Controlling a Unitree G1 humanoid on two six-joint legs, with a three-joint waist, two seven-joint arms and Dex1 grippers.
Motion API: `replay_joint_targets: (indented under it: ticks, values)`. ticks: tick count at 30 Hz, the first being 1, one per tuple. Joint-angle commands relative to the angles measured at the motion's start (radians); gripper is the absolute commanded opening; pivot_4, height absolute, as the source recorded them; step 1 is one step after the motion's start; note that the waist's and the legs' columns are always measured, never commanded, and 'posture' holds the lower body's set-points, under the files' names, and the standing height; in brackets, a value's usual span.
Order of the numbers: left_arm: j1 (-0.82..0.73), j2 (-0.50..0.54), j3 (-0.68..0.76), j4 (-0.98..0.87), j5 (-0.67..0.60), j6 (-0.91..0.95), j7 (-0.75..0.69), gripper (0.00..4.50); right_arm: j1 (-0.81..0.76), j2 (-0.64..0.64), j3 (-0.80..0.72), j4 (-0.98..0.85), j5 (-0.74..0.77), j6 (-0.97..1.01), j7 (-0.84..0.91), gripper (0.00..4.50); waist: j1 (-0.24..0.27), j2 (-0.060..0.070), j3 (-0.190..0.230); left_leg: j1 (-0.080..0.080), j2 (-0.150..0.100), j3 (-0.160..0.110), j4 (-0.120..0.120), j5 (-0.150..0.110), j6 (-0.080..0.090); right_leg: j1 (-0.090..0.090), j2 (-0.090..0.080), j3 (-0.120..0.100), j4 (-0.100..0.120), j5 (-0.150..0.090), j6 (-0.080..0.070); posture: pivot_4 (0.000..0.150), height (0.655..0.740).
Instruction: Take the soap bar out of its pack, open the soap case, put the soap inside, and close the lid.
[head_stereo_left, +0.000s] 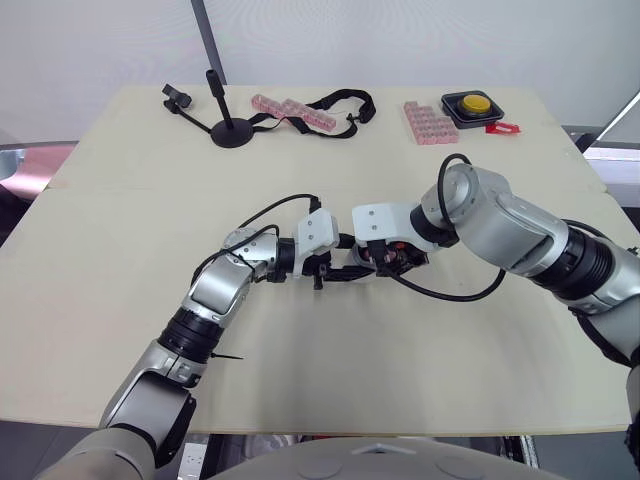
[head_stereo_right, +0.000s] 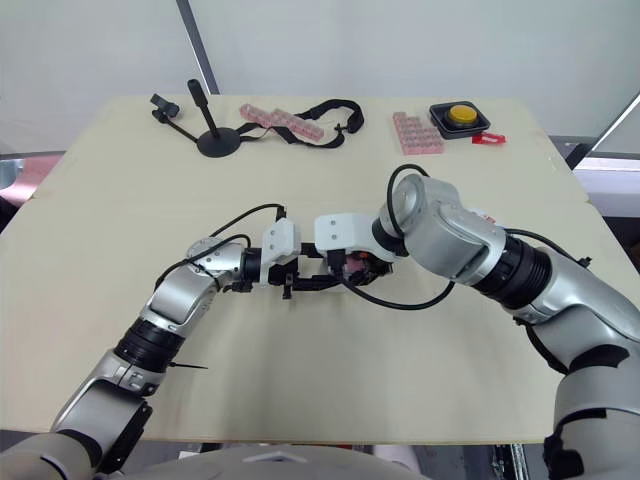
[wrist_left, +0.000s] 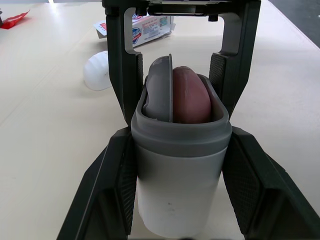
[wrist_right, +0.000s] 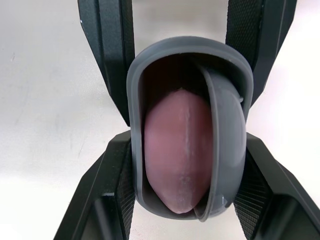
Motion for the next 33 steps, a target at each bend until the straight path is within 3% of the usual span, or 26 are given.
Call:
replay_joint_targets:
  ticks: [1,14,16,20,28,33]
  values:
    - [-0.024,0.001,0.021,-0.008,-0.005,-0.015,0.005,1.91,-0.003,0.005,-0.016,-0.012,0.001,-0.005,0.006,2.07,0.0,0.0,0.0,0.0,0.0,0.0,0.0,0.0,0.0,0.0,0.0,0.0,0.0,0.0,0.0,0.15,0.74]
    - [-0.007,0.012,0.015,-0.019,0.005,-0.026,0.008,1.91,0.009,0.024,-0.034,-0.008,0.008,-0.001,0.0,2.07,-0.001,0.0,0.0,0.0,0.0,0.0,0.0,0.0,0.0,0.0,0.0,0.0,0.0,0.0,0.0,0.15,0.74]
    - [-0.006,0.014,0.017,-0.02,0.002,-0.026,0.007,1.91,0.015,0.029,-0.046,-0.003,0.012,-0.003,-0.005,3.14,-0.001,0.0,0.0,0.0,0.0,0.0,0.0,0.0,0.0,0.0,0.0,0.0,0.0,0.0,0.0,0.15,0.74]
    - [-0.003,0.021,0.02,-0.02,-0.001,-0.031,0.003,1.91,0.037,0.019,-0.07,0.014,0.01,-0.03,-0.01,4.35,0.001,0.0,0.0,0.0,0.0,0.0,0.0,0.0,0.0,0.0,0.0,0.0,0.0,0.0,0.0,0.15,0.74]
    - [-0.002,0.041,0.034,-0.013,-0.018,-0.039,-0.021,1.91,0.126,-0.019,-0.165,0.043,0.044,-0.1,-0.008,4.48,0.001,0.0,0.0,-0.001,0.0,0.0,0.001,0.0,0.0,0.0,0.0,0.0,0.0,0.0,0.0,0.15,0.74]
    - [0.015,0.061,0.071,-0.014,-0.065,-0.045,-0.058,1.91,0.249,0.016,-0.365,0.078,0.174,-0.174,-0.021,4.48,0.001,0.0,0.0,-0.002,0.0,0.0,0.001,0.0,0.0,0.0,0.0,0.0,0.0,0.0,0.0,0.15,0.74]
